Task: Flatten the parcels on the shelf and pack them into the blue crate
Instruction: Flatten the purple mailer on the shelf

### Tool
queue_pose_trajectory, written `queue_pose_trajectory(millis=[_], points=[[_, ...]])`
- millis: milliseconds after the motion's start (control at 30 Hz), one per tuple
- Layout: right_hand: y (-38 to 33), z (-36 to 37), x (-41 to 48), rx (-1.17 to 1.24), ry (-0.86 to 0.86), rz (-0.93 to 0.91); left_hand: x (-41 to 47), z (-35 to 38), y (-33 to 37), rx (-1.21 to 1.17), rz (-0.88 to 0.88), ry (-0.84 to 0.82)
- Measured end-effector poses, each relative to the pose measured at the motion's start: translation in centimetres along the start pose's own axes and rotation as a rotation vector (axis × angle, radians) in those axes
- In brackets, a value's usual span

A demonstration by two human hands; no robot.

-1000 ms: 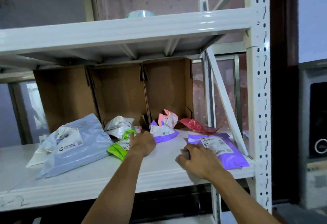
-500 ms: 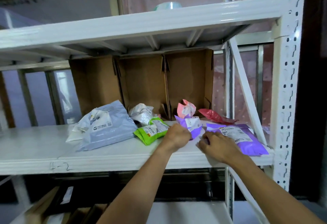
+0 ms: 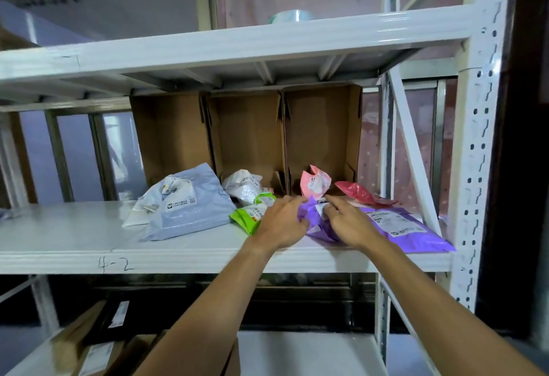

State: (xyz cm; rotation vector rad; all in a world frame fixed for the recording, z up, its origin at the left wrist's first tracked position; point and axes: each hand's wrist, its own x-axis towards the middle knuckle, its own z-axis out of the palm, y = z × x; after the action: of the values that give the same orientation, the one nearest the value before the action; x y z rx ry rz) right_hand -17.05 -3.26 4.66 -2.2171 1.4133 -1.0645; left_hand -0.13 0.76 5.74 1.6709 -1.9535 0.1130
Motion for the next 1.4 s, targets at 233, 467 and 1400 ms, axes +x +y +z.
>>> queue_pose_trajectory(millis=[233, 467, 1400], points=[[-1.1, 2.0, -0.6, -0.113, -0.121, 0.033, -2.5, 2.2, -0.9, 0.001, 0.025, 0.082], [-1.9, 2.6, -1.2, -0.208, -0.235, -0.026, -2.8, -0.2, -2.1, -0.087, -0.077, 0.040], [-2.5, 1.4, -0.7, -0.558, -0.169, -0.106, 0.4, 0.7, -0.9, 0.150, 0.164, 0.085]])
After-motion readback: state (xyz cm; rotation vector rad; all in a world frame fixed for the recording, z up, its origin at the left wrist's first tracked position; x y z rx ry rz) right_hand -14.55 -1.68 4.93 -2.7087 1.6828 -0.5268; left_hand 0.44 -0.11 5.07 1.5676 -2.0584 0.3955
